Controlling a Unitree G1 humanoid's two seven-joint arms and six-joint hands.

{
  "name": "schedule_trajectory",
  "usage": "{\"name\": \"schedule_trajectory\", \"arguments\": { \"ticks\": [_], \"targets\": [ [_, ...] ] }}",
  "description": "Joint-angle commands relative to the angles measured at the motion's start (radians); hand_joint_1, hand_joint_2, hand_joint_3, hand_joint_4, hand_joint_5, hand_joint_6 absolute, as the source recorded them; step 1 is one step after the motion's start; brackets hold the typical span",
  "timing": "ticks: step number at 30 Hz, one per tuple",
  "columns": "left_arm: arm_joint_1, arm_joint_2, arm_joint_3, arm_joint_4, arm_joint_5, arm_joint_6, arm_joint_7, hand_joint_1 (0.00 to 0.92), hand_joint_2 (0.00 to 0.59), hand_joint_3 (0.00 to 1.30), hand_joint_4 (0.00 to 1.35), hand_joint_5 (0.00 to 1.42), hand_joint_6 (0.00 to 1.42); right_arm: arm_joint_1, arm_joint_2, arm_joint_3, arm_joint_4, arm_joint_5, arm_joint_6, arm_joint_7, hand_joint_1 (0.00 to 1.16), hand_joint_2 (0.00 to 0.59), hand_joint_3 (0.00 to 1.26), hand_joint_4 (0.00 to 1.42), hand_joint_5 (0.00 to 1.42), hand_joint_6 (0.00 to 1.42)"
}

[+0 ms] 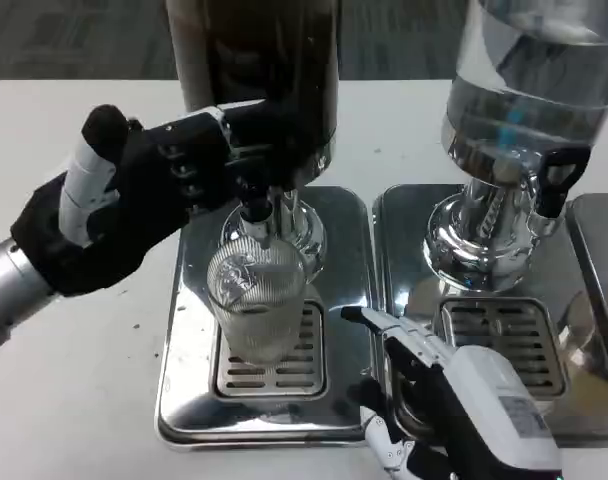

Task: Grasp the cup under the faucet to collect the drink, then remove the cup.

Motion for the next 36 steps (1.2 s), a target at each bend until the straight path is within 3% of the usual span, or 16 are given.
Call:
{"name": "schedule_trajectory", "arguments": {
  "ticks": [1,36],
  "targets": [
    [-0.023,-0.007,-0.014,0.012,0.027,-0.001,-0.018,0.0,0.016,0.26,0.13,0.18,0.16,0.015,0.009,0.002,0.003,0.003,0.011,-0.018,0.55,0.586,0.17,0.14,0.13,0.2],
    [0.034,0.023,-0.034,-0.094,0.088,-0.149,-0.065,0.0,0.021,0.32,0.21,0.22,0.17,0.006,0.006,0.001,0.002,0.028,0.026,-0.003,0.52,0.586,0.17,0.14,0.13,0.2]
  ]
}}
